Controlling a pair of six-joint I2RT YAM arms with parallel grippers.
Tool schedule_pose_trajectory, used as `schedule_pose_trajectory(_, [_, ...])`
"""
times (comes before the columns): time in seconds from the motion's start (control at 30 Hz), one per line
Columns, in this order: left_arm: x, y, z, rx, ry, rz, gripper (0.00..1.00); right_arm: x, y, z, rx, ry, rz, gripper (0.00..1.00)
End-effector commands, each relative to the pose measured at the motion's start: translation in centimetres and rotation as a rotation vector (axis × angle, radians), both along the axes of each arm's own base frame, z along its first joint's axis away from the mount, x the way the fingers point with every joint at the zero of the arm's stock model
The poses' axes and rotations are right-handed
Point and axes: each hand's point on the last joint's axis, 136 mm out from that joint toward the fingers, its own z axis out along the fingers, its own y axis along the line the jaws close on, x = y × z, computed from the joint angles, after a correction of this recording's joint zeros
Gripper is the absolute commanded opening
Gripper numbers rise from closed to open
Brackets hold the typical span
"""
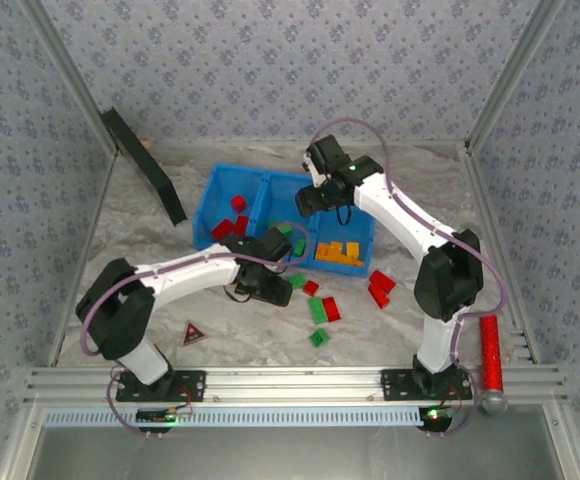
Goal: Sort the legos into containers by color
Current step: Move the container to the center of the table, then pick up the lego from the center of the table.
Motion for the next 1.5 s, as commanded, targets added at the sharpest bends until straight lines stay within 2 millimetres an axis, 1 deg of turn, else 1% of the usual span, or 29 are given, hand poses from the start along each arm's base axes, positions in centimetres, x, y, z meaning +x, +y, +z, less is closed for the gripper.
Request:
schedule_pose_trajectory(0.0, [1.6, -1.7, 0.8, 0.001, -0.074, -0.055, 0.8, -0.9, -1.7, -2.4, -0.01, 0.092, -0.06, 0.81])
schedule_pose_trajectory(0.07, [1.6, -2.2, 0.5, -0.002, -0.058, -0.058, 0.8, -0.5, -1.8, -3.5, 0.011, 0.117, -0.076, 0.86])
schedule_pose_trajectory(0.17, [1.6, -2.6, 0.0, -0.002, -0.036, -0.048, 0.8, 0.1, -1.6, -4.8, 0.037, 0.137, -0.09, 0.86])
schedule_pose_trajectory(0.2, [1.5, -2.7, -0.2, 0.0, -0.031, -0.046, 0.8, 0.4, -1.6, -5.2, 0.043, 0.142, -0.096, 0.85])
schedule_pose_trajectory(0.23, [1.8, -3.2, -0.3, -0.016, -0.04, -0.042, 0.8, 0.7, -1.5, -5.5, 0.048, 0.148, -0.099, 0.83])
schedule_pose_trajectory(0.33, [1.6, -3.3, -0.8, -0.009, -0.026, -0.031, 0.8, 1.4, -1.3, -6.5, 0.06, 0.165, -0.1, 0.77])
schedule_pose_trajectory(0.43, [1.7, -3.1, -0.9, -0.003, -0.028, -0.014, 0.79, 2.3, -1.4, -7.3, 0.057, 0.176, -0.105, 0.65])
schedule_pose_trajectory(0.53, [2.1, -3.2, -0.7, -0.005, -0.046, -0.004, 0.79, 3.4, -1.6, -7.9, 0.055, 0.174, -0.111, 0.57])
schedule_pose_trajectory(0.7, [3.4, -4.3, -0.6, -0.026, -0.104, -0.029, 0.8, 5.0, -2.0, -8.0, 0.057, 0.157, -0.122, 0.56])
schedule_pose_trajectory(0.8, [4.6, -4.9, -0.7, -0.003, -0.143, -0.068, 0.8, 5.5, -1.8, -7.2, 0.069, 0.139, -0.104, 0.57])
schedule_pose_trajectory(0.9, [5.5, -5.7, -0.8, 0.004, -0.175, -0.12, 0.8, 5.1, -1.4, -5.3, 0.089, 0.102, -0.078, 0.6])
schedule_pose_trajectory(1.0, [6.0, -6.3, -1.3, 0.02, -0.184, -0.176, 0.79, 4.1, -1.3, -2.8, 0.105, 0.062, -0.051, 0.61])
schedule_pose_trajectory(1.07, [6.0, -6.4, -1.7, 0.036, -0.176, -0.209, 0.78, 3.0, -1.7, -1.1, 0.108, 0.038, -0.046, 0.63])
schedule_pose_trajectory(1.2, [5.2, -6.4, -2.7, 0.048, -0.133, -0.276, 0.76, 0.7, -3.6, 1.3, 0.096, 0.002, -0.066, 0.66])
schedule_pose_trajectory(1.33, [4.5, -6.0, -3.7, 0.06, -0.108, -0.327, 0.74, -2.3, -6.0, 2.8, 0.079, -0.004, -0.104, 0.67])
schedule_pose_trajectory(1.47, [3.5, -6.1, -4.5, 0.049, -0.064, -0.377, 0.69, -4.8, -8.3, 4.4, 0.067, -0.019, -0.141, 0.69])
